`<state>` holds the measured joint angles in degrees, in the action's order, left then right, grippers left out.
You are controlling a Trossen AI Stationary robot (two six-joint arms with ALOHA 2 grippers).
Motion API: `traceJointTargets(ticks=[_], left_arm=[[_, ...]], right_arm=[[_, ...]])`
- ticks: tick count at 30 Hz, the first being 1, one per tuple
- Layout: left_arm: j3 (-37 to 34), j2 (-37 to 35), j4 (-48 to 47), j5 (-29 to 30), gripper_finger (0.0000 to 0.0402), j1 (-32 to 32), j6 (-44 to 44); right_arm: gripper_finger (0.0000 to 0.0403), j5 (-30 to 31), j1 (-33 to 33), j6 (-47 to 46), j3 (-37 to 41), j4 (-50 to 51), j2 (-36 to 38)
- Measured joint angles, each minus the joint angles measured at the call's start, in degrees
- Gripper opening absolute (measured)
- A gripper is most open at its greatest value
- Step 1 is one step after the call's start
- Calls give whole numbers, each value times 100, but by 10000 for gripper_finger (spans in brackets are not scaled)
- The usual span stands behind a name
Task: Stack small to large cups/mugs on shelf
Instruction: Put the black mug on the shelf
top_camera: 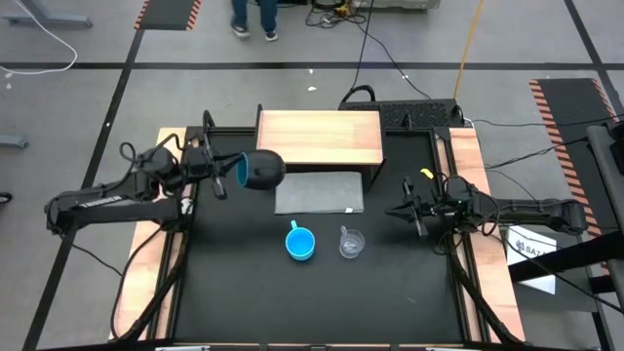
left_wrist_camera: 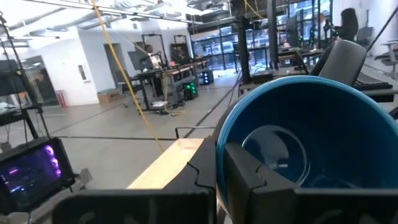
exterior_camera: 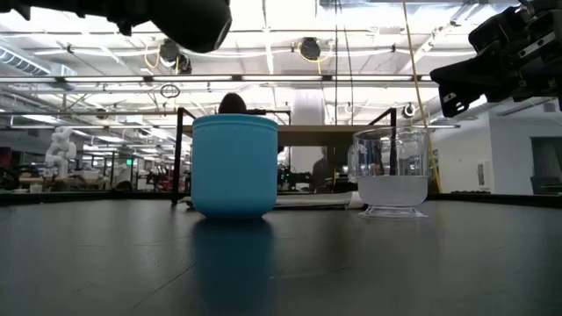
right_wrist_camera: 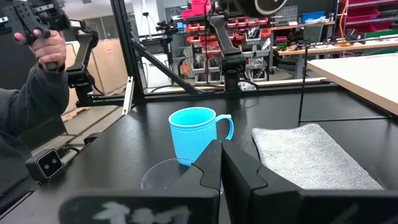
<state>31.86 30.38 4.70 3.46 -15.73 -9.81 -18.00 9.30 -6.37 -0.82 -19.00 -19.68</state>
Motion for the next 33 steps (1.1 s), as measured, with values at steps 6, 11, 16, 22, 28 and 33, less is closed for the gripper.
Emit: traceJointTargets(ticks=[6, 11, 16, 22, 28, 33], left_arm=[[540, 584, -113, -145, 8, -585, -29], [1097, 1156, -149, -526, 8, -1138, -70], [1732, 1738, -250, -966, 8, -1677, -46], [2335, 2435, -357, -1342, 8, -2296, 110], [3087, 3079, -961, -1825, 8, -2730, 295], [3807, 3581, -1760, -1845, 8, -2818, 142]], right_arm=[[0, 0, 0, 93, 0, 0, 0], [0, 0, 0, 103, -2, 0, 0], [0, 0, 0, 103, -2, 2, 0], [0, 0, 0, 103, -2, 2, 0], [0, 0, 0, 82, -2, 9, 0], [0, 0, 0, 10, -1, 11, 0]])
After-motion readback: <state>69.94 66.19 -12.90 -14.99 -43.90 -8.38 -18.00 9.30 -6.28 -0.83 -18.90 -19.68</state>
